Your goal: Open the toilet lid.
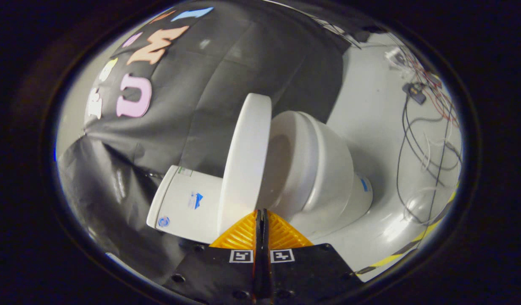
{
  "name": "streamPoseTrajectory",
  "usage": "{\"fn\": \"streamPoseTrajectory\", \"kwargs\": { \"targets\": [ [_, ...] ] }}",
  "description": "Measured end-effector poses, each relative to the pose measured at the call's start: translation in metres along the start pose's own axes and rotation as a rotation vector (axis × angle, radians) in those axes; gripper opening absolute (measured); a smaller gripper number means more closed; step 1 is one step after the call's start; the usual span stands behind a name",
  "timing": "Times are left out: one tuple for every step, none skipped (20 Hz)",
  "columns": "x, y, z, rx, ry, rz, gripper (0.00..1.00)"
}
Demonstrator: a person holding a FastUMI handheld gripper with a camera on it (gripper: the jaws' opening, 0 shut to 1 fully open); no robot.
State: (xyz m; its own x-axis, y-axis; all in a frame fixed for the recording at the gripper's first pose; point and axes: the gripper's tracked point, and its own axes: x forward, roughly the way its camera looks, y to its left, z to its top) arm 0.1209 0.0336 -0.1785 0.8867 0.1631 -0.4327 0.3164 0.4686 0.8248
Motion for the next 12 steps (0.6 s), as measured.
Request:
{"fn": "streamPoseTrajectory", "kwargs": {
  "targets": [
    [-0.001, 0.003, 0.003, -0.029, -0.004, -0.014, 0.00],
    [-0.003, 0.009, 0.006, -0.049, -0.008, -0.015, 0.00],
    [-0.005, 0.014, 0.009, -0.045, -0.011, -0.010, 0.01],
    [-0.006, 0.020, 0.010, -0.036, -0.012, -0.004, 0.01],
    [-0.008, 0.025, 0.011, -0.023, -0.013, 0.003, 0.00],
    [-0.008, 0.031, 0.011, -0.022, -0.013, 0.006, 0.00],
    [-0.008, 0.035, 0.012, -0.039, -0.015, 0.003, 0.00],
    [-0.009, 0.040, 0.012, -0.064, -0.016, 0.000, 0.01],
    [-0.011, 0.047, 0.015, -0.089, -0.021, 0.002, 0.00],
    [-0.012, 0.055, 0.016, -0.112, -0.023, 0.010, 0.00],
    [-0.013, 0.063, 0.018, -0.138, -0.028, 0.021, 0.00],
    [-0.015, 0.070, 0.019, -0.165, -0.030, 0.029, 0.00]
  ]
}}
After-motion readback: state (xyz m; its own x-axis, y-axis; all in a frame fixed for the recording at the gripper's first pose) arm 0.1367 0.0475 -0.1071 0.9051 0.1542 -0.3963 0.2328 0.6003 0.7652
